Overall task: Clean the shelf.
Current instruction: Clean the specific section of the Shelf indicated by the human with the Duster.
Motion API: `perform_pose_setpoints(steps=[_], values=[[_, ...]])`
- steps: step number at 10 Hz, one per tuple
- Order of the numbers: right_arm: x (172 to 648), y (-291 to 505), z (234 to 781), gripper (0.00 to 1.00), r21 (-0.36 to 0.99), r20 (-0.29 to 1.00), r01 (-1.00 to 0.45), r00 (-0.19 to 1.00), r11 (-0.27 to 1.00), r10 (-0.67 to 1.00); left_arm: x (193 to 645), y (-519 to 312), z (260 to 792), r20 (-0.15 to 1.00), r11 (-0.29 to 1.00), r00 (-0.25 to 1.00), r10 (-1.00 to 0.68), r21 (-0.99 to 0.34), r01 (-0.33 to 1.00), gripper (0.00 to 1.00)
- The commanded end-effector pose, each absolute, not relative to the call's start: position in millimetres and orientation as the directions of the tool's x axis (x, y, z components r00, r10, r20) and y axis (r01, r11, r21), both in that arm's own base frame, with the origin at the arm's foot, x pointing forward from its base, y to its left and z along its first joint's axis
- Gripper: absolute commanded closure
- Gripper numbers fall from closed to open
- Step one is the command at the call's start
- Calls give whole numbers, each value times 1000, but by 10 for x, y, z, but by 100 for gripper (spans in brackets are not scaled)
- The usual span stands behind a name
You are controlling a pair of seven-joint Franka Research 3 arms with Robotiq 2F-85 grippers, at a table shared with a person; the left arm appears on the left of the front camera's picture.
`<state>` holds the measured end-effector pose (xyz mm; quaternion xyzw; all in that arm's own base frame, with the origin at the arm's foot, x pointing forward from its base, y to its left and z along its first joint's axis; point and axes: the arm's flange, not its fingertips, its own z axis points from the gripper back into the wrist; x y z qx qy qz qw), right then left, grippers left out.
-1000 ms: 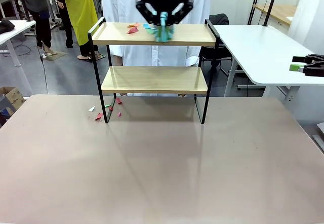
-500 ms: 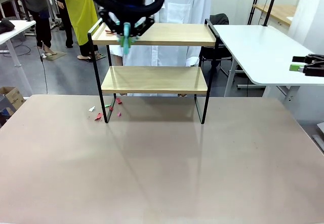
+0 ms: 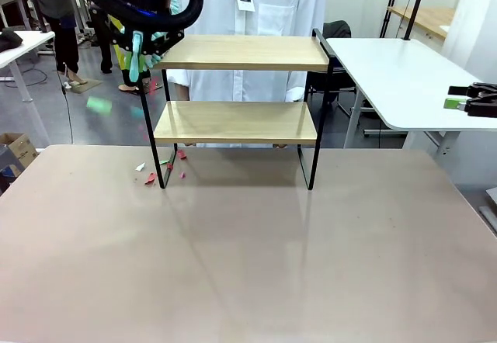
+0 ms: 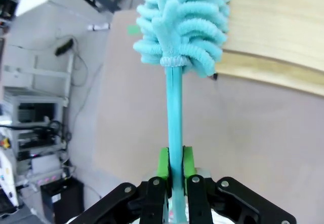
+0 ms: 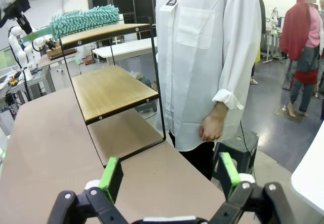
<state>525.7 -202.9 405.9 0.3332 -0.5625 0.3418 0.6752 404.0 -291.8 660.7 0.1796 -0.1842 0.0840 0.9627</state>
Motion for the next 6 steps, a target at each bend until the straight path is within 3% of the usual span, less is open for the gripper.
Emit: perform_pose_setpoints(steps=[1,3,4,6], values=[[5263,-2014,4089,0,59,988,-836,129,545,91,3836,-2832,6726,511,881,851,122,339,-330,87],[5263,-2014,4089,0,59,988,-836,129,545,91,3721,-2844,6836,525,923,849,63,293,-249,87],[5263,-2014,4089,0,59,988,-836,129,545,91,3870,-2986,6782,466,912,881,83,322,-256,87],[5263,-2014,4089,0,59,988,-836,129,545,91,3870,-2986,6782,466,912,881,83,322,-256,87]])
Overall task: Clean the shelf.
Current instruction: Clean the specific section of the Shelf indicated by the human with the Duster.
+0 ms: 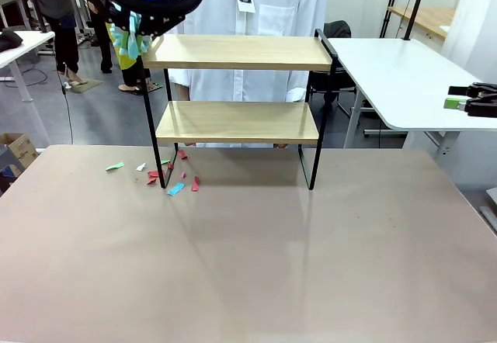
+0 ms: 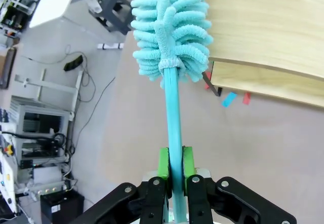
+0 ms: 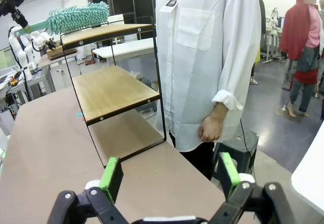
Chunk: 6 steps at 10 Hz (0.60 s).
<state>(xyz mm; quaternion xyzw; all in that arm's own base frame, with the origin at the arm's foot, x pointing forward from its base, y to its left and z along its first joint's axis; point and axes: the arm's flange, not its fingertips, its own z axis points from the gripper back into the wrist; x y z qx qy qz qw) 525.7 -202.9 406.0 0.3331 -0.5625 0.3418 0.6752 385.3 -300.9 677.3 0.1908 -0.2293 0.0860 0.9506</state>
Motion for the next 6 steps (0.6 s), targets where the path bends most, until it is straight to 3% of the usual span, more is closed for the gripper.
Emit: perform_pose_setpoints(steps=[1,3,6], values=[[5263,-2014,4089,0,59,988,-836,129,545,91,3870,-2986,6782,466,912,881,83,322,-256,87],[5263,-2014,4089,0,59,988,-836,129,545,91,3890,-3020,6727,460,912,885,75,328,-248,87],[5263,-2014,4089,0,59,988,-836,129,545,91,3604,-2285,6881,516,954,856,-10,262,-147,87]])
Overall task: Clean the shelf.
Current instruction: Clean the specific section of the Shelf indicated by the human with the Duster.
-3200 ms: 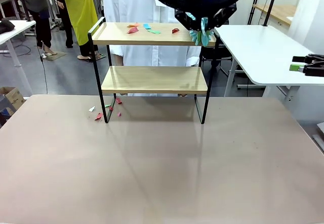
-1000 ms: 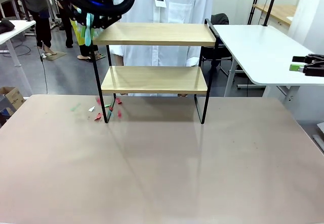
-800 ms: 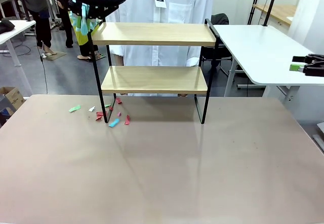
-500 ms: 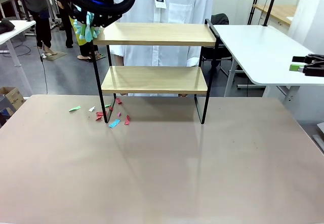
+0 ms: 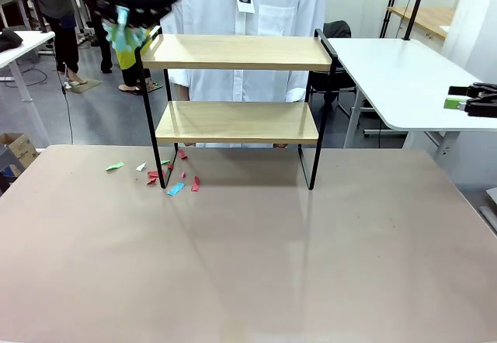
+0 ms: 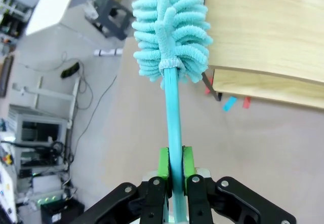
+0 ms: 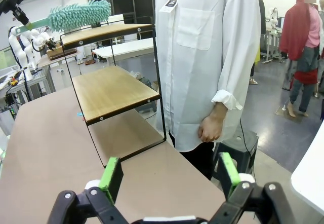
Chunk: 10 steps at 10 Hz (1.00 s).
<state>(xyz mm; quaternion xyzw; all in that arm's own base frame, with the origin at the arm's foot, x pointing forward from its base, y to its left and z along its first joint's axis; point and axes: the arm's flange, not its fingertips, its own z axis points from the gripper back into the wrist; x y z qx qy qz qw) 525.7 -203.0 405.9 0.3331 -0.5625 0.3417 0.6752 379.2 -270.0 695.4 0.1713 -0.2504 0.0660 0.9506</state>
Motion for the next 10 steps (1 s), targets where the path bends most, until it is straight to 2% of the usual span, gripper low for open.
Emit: perform_pose_setpoints(steps=[1,4,6,9,10], values=[[5263,-2014,4089,0,59,988,-836,129,545,91,3526,-2087,6894,534,967,843,-70,243,-73,87],[5263,-2014,4089,0,59,988,-836,129,545,91,3212,-1671,6949,611,957,737,-289,170,235,87],[5263,-2014,4089,0,59,988,-836,129,545,91,3040,-1437,7008,652,920,665,-365,145,363,87],[5263,-2014,4089,0,59,988,-836,129,545,91,2961,-1187,6902,705,772,506,-497,93,629,87],[5263,-2014,4089,0,59,988,-836,129,545,91,2991,-1134,6838,676,678,445,-587,111,726,87]])
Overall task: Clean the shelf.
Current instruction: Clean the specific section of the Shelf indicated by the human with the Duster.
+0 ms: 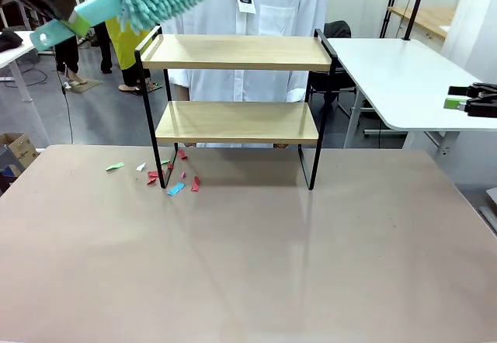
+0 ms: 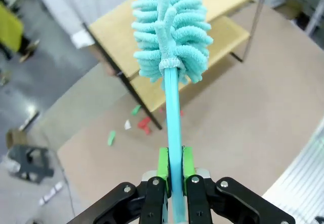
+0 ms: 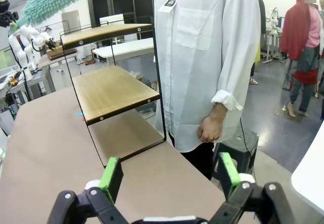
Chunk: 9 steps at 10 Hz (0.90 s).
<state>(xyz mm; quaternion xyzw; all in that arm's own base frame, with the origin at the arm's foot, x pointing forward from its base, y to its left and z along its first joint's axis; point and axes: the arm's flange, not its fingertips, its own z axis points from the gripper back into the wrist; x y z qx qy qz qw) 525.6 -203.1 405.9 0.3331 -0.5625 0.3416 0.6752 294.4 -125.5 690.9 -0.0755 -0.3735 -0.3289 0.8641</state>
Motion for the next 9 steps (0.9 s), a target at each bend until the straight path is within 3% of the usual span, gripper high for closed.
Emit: perform_pose_setpoints(steps=[1,5,8,9], values=[[5263,-2014,4089,0,59,988,-836,129,545,91,3006,-1108,6813,668,591,368,-647,134,795,87],[5263,-2014,4089,0,59,988,-836,129,545,91,3146,-1234,6698,475,292,114,-872,320,901,87],[5263,-2014,4089,0,59,988,-836,129,545,91,3379,-1356,6452,276,85,-15,-961,348,934,87],[5263,-2014,4089,0,59,988,-836,129,545,91,3438,-1452,6337,206,42,-19,-978,287,957,87]])
